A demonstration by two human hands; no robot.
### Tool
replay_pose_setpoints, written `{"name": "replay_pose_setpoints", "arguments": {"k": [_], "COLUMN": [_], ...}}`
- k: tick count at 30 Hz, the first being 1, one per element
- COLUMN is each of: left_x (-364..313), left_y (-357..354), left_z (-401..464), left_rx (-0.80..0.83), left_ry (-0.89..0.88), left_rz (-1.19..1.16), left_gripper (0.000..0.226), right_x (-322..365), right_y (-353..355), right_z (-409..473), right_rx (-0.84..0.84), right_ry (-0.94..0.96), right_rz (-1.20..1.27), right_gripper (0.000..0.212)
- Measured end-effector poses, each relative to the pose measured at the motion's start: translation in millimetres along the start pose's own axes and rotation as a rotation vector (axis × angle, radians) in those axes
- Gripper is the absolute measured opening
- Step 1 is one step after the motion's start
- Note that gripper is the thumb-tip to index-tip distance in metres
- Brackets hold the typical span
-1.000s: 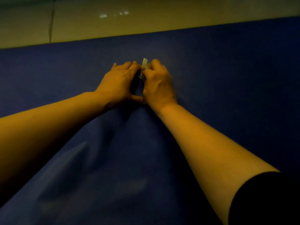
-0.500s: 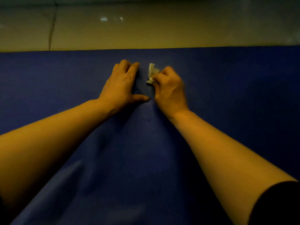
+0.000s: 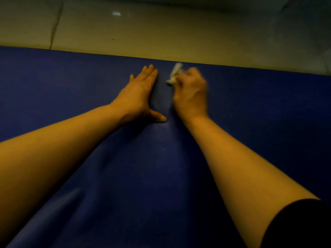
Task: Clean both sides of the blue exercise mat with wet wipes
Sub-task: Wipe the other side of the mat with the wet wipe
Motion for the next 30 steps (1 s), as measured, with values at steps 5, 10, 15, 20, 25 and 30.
{"name": "replay_pose_setpoints", "arguments": {"k": [5, 10, 15, 20, 25, 30], "left_x": [0, 1, 1, -16, -12, -11], "left_y": [0, 1, 0, -8, -21, -26], "left_z": [3, -2, -3, -2, 1, 4], "left_rx": [0.018, -0.019, 0.04, 0.06, 0.061, 0.026], "left_ry": [0.018, -0.014, -0.001, 0.032, 0.001, -0.012], "left_rz": [0.004, -0.043, -0.048, -0.016, 0.184, 0.238], "left_gripper": [0.133, 0.132, 0.132, 0.142, 0.139, 0.135], "right_x": [-33, 27, -45, -9, -98, -92], "right_y": [2, -23, -3, -9, 39, 43], "right_z": [10, 29, 49, 42, 44, 43], "right_rx": [-0.14, 0.067, -0.029, 0.051, 0.01, -0.011], "right_ry": [-0.399, -0.01, -0.389, -0.176, -0.335, -0.358], "right_rz": [-0.003, 0.074, -0.002, 0.017, -0.109, -0.149], "right_gripper": [0.021, 0.021, 0.018, 0.017, 0.018, 0.024]}}
Point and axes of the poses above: each hand's wrist, its own z-axis towards the middle knuckle, its own y-axis out of the back of the hand, x = y × z, the point moved 6 cm from there along z, towards the middle knuckle, and after that the axes turned 3 degrees about -z, right-handed, at the moved point
